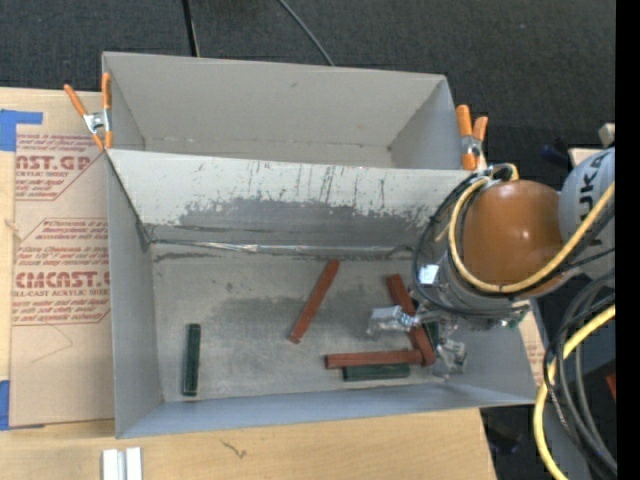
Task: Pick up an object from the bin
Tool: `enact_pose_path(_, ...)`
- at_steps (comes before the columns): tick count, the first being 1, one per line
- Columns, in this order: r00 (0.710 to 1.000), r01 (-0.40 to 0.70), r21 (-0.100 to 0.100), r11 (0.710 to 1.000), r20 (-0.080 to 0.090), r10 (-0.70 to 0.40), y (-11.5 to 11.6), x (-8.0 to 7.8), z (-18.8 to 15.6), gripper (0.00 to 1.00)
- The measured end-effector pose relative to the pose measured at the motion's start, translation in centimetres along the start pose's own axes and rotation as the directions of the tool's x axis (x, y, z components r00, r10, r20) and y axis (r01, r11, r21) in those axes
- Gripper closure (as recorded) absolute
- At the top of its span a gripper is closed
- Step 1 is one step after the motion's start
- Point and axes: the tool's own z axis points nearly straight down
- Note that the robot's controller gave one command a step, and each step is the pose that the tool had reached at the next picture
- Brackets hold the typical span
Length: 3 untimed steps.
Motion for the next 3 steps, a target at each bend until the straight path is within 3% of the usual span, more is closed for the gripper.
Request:
enact_pose_path(1, 0.987, 0.161, -0.008, 0.987, -0.001, -0.161, -0.4, 0.4, 3.8, 0.00)
enact_pose_path(2, 0.961, 0.276, -0.016, 0.961, 0.020, -0.276, -2.1, 2.5, 2.8, 0.00)
enact_pose_path(3, 0.961, 0.278, -0.005, 0.961, 0.002, -0.278, -2.3, 2.8, 2.4, 1.00)
